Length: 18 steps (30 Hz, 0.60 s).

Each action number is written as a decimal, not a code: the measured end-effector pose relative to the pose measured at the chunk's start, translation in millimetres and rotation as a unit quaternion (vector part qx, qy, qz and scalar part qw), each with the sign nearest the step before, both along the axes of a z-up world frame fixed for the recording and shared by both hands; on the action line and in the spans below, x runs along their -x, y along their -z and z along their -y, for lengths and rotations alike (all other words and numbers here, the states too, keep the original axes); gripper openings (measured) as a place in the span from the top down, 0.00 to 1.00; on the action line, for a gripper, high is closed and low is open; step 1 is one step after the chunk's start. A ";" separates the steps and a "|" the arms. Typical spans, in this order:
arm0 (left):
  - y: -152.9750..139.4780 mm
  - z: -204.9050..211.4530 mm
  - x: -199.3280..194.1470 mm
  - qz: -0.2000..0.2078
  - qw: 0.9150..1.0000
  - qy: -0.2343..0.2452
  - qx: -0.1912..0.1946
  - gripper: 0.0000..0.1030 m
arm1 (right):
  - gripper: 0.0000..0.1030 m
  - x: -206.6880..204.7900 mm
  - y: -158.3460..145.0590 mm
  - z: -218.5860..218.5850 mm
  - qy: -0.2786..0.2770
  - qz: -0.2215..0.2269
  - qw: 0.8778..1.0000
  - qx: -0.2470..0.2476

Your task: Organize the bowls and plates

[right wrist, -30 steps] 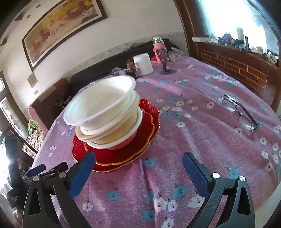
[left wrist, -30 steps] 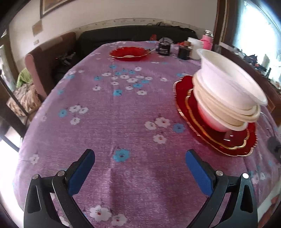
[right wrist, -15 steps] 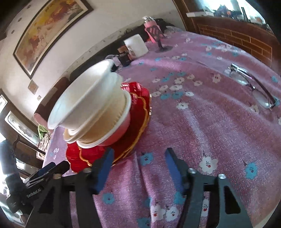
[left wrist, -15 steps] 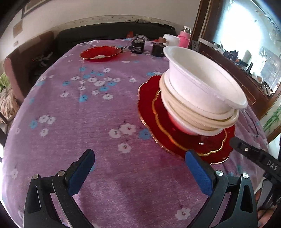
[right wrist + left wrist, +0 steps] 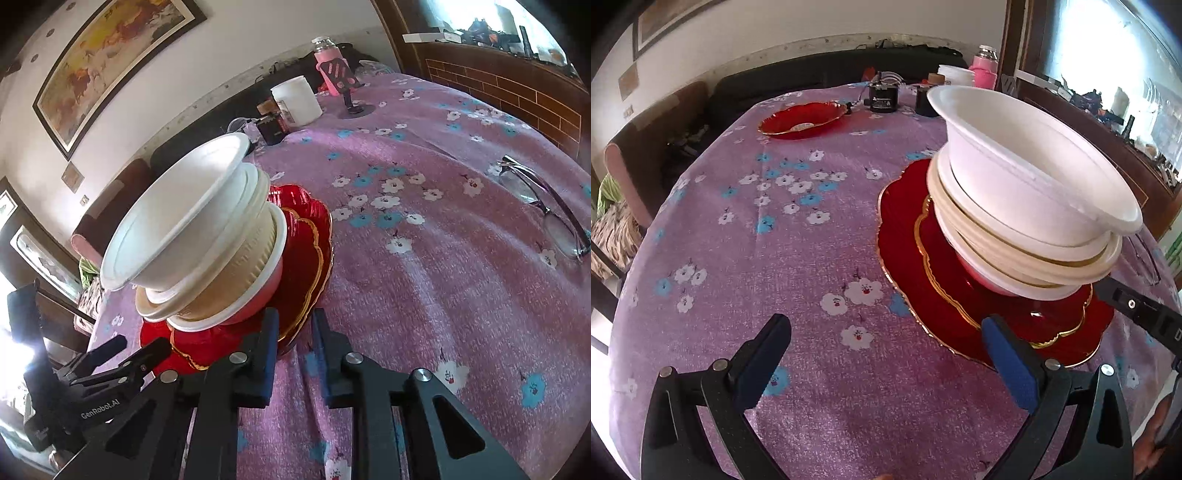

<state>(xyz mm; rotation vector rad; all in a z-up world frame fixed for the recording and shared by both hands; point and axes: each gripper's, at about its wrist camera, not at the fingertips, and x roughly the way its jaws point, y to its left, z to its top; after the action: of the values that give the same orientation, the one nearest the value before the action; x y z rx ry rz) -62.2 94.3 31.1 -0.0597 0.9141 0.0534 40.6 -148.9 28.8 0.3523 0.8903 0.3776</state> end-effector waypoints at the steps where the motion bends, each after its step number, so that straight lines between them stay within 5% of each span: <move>1: 0.3 -0.1 -1.0 -0.002 1.000 0.000 0.001 0.00 | 0.81 -1.2 0.2 -0.5 0.001 -0.001 1.000 -0.001; 18: 2.6 -11.0 -10.6 -0.010 1.000 -0.012 0.010 0.00 | 0.79 -11.7 1.6 -28.6 -0.021 -0.007 1.000 -0.005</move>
<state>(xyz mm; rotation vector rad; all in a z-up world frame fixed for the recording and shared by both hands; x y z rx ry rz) -51.6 105.3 28.5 -0.0893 0.9332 0.0662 52.3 -120.3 27.1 0.3465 0.9102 0.4202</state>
